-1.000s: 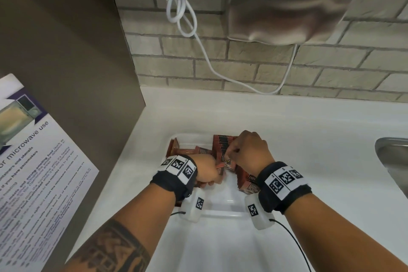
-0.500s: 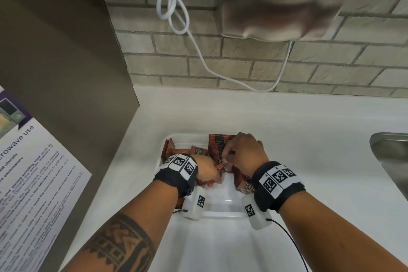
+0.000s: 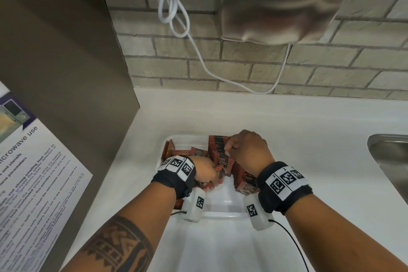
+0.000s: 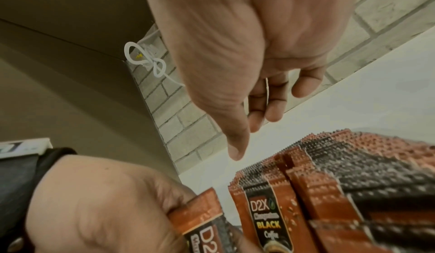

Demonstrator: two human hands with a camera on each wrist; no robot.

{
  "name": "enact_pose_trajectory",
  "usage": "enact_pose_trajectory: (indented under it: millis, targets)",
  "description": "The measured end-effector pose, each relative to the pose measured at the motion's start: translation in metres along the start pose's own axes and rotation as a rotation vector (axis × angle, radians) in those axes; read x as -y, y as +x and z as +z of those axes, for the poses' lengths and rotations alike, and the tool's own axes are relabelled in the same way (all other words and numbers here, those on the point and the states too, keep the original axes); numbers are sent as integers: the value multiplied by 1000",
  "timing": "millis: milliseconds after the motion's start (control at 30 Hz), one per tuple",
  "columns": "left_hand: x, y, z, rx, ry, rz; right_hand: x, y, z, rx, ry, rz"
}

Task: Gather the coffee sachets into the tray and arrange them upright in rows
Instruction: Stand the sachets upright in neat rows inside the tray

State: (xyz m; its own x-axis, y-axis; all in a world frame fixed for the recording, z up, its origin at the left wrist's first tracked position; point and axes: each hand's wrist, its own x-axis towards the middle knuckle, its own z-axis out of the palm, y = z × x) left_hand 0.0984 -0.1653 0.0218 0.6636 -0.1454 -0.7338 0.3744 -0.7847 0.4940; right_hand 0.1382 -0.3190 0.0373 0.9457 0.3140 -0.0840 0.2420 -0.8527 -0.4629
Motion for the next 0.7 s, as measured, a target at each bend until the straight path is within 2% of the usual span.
enact_pose_trajectory:
  millis: [267, 700]
  targets:
    - [-5, 0, 2, 19, 3, -10, 4, -6, -6, -3, 24, -9]
    - [-4, 2, 2, 27, -82, 8, 3, -13, -3, 110, -57, 36]
